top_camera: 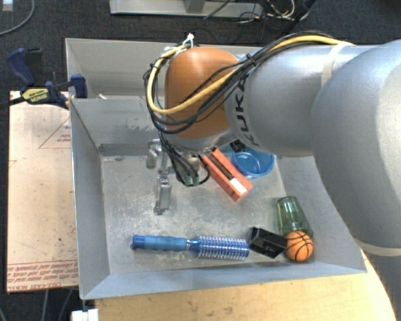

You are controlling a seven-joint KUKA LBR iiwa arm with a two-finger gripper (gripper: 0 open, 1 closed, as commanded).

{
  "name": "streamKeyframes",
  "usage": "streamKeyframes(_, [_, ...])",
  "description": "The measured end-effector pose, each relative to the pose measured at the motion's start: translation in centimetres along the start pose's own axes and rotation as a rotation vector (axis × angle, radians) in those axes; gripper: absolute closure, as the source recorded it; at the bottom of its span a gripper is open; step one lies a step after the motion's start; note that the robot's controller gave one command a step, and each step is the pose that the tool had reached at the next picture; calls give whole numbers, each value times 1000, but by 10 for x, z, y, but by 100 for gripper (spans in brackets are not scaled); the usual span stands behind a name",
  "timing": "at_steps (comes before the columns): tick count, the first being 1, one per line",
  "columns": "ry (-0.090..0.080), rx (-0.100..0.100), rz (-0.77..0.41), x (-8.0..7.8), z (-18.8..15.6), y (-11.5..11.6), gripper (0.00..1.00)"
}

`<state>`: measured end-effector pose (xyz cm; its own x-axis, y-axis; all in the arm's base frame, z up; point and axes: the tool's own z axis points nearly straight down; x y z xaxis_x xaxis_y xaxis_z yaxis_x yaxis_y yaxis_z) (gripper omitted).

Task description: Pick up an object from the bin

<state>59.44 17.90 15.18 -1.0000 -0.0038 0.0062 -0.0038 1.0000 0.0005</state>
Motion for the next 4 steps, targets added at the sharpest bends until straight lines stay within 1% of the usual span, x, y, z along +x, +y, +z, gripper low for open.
streamKeyframes(1, [-7, -1, 3, -2, -5, -1, 0])
streamKeyframes(2, [-13, -3, -131, 24, 26, -21, 0])
streamKeyframes(3, [-2, 0, -189, 52, 49, -39, 0])
streamKeyframes(4, [-8, -2, -154, 69, 38, -47, 0])
